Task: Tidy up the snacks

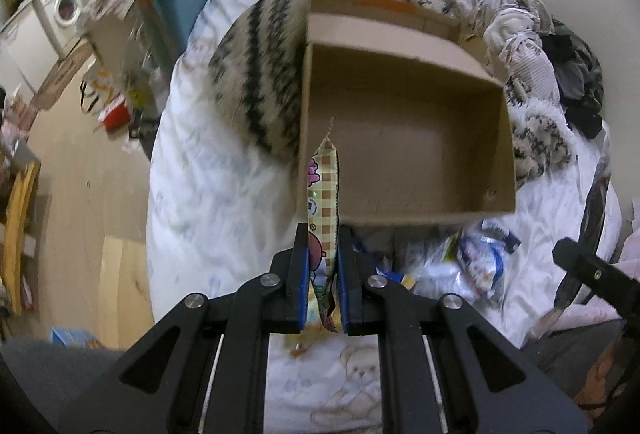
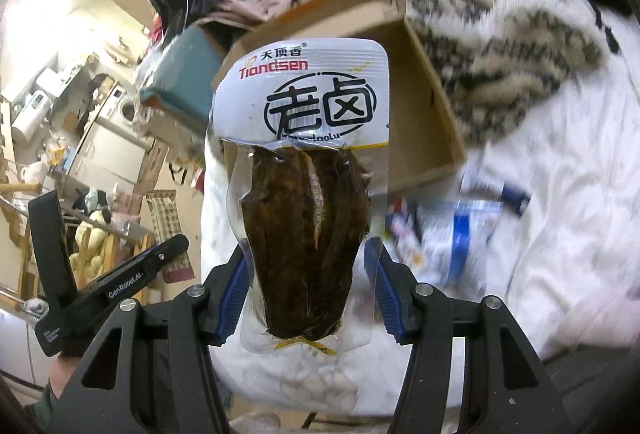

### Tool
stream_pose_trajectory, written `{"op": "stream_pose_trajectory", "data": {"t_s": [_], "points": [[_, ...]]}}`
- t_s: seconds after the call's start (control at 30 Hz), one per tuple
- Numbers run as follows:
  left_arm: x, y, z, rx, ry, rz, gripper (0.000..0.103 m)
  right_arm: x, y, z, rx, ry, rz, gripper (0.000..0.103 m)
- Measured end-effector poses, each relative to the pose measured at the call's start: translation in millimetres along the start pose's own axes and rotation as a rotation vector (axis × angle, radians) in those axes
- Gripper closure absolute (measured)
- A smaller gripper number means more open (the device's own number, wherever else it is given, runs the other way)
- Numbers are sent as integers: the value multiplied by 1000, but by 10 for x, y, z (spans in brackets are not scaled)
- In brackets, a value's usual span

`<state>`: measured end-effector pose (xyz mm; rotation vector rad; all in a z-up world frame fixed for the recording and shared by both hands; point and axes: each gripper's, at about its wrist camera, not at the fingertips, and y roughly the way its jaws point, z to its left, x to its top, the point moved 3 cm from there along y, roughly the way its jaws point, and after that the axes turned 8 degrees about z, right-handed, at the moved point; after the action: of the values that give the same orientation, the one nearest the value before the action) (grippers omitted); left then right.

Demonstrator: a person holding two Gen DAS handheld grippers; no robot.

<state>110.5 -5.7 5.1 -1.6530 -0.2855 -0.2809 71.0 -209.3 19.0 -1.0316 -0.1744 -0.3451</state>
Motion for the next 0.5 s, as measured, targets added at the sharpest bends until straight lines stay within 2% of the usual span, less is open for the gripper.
{"op": "stream_pose_trajectory", "data": {"t_s": [0.3,0.5], "points": [[521,157,-299,25,75,-23,94,532,-9,-106,-23,-12,-57,44],[739,411,-436,14,92,-25,94,934,214,-305,2,-5,-62,44]]}}
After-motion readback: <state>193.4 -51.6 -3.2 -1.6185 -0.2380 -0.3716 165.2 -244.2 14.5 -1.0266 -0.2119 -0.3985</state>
